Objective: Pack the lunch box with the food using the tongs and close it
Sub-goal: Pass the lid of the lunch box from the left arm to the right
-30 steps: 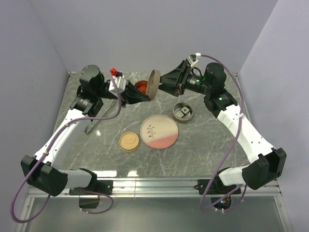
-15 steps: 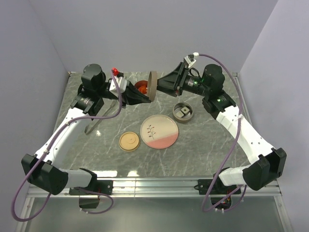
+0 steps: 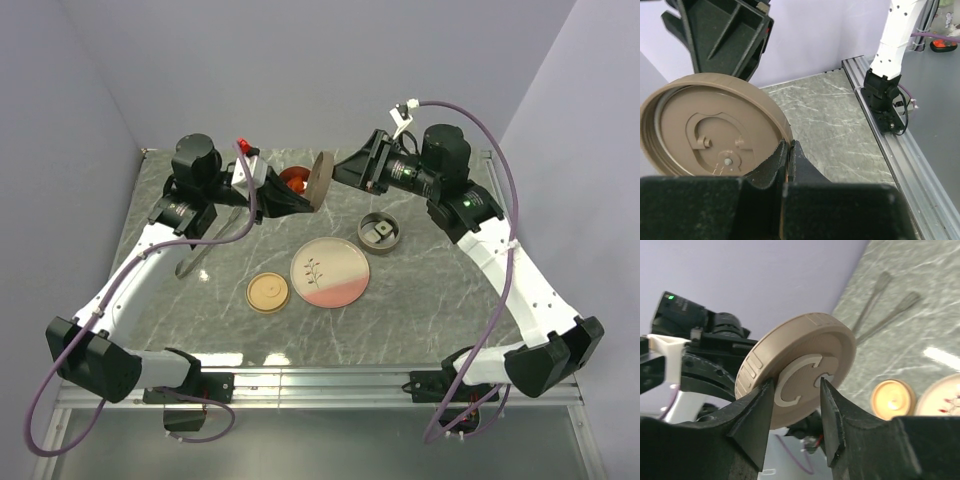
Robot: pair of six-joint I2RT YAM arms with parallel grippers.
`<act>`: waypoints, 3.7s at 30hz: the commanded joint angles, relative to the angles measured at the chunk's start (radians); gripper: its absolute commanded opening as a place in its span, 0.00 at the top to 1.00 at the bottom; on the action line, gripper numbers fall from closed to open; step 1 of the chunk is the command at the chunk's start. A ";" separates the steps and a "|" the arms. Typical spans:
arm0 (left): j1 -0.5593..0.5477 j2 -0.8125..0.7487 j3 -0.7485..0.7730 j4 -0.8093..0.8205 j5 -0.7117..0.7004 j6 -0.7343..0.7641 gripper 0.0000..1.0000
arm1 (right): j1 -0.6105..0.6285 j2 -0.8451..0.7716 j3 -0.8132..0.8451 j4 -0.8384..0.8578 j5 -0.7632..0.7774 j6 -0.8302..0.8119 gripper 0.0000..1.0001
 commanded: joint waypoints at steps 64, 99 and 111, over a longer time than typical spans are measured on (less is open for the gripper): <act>-0.023 0.020 -0.100 1.026 -0.355 -0.920 1.00 | -0.041 0.045 -0.019 0.495 -0.143 0.464 0.42; -0.067 0.011 -0.105 0.943 -0.327 -0.860 0.96 | -0.024 0.042 -0.014 0.504 -0.151 0.394 1.00; 0.052 -0.093 -0.068 0.459 -0.445 -0.710 0.20 | -0.122 0.044 0.088 0.154 -0.165 -0.123 1.00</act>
